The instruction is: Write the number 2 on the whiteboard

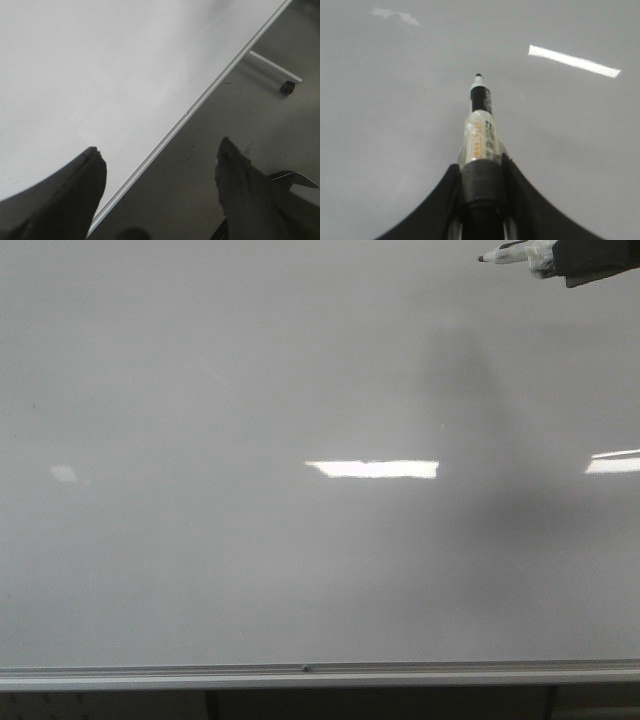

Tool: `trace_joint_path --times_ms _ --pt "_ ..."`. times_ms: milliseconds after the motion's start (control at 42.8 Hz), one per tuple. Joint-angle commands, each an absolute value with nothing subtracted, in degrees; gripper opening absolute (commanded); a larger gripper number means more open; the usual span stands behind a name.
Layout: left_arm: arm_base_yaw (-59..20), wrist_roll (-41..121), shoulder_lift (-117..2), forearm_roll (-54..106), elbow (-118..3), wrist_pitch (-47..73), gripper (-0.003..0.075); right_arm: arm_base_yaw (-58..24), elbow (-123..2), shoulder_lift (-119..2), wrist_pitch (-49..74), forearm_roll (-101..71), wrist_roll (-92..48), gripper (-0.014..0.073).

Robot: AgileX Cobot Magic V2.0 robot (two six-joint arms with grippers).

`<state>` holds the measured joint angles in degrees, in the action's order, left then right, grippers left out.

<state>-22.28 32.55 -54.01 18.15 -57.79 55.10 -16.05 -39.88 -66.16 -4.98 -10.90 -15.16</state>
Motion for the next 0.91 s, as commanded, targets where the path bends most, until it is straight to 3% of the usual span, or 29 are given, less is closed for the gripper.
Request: trace_joint_path --times_ms 0,888 --pt "-22.13 31.97 -53.28 19.75 -59.32 51.79 0.0460 -15.77 -42.09 -66.99 -11.89 -10.78 -15.81 0.0001" --pt "-22.13 31.97 -53.28 19.75 -59.32 51.66 0.0459 -14.83 -42.09 -73.47 -12.19 -10.78 -15.86 0.0001"
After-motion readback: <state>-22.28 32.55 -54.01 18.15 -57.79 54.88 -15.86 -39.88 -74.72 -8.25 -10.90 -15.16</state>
